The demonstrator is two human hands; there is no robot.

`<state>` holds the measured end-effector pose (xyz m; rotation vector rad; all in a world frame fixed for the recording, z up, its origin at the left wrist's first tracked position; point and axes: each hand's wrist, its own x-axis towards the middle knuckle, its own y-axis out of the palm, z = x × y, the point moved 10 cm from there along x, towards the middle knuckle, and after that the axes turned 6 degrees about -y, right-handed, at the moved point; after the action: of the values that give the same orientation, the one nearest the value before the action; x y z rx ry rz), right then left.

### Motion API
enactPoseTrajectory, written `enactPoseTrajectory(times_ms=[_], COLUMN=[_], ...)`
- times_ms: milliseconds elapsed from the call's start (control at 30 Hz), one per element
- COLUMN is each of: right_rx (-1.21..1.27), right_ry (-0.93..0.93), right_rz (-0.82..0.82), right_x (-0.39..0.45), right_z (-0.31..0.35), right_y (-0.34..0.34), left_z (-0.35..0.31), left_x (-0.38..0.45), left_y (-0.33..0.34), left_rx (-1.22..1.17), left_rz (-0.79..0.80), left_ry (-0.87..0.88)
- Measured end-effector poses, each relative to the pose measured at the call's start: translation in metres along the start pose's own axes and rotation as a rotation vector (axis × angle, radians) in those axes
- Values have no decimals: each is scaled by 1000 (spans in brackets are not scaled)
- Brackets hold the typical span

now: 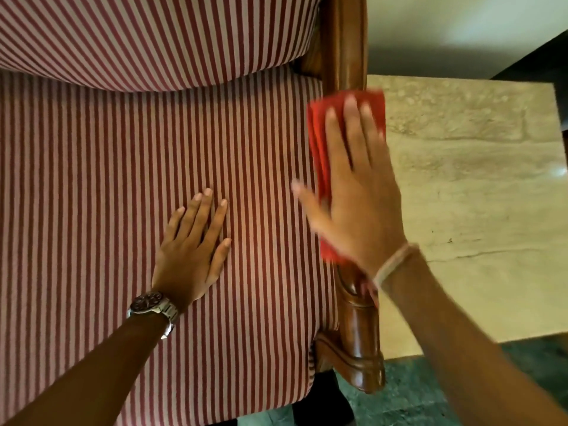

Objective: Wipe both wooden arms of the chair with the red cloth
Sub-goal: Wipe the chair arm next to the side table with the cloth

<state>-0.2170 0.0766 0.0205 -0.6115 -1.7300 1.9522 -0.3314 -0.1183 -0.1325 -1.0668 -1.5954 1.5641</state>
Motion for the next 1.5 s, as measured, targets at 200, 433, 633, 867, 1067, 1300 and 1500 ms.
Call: enactPoseTrajectory(times_ms=[200,433,633,867,1067,1300,1500], right_rx=[131,74,72,55,66,95,36], right_ry=[69,27,82,103,83,109,104], right_rz=[-41,-36,-71,-8,-96,-37,-93], right_x=[-10,-4,9,-66,68,-78,47], right_z=[0,0,-4,11,-15,9,-13], right_y=[-7,-7,-13,0,-19,-1,-14], left_z=[1,0,-5,-4,-7,-9,-7], left_x=[1,2,2,1,2,4,1], left_y=[-1,-5,-5,-1,-8,-6,-7], left_rx=[-41,-33,-62,-65,-39,-33,-22], left_rz=[48,53,7,-34,-36,-82,-40], left_ry=[-10,-15,-124,-133,-128,-145,-155])
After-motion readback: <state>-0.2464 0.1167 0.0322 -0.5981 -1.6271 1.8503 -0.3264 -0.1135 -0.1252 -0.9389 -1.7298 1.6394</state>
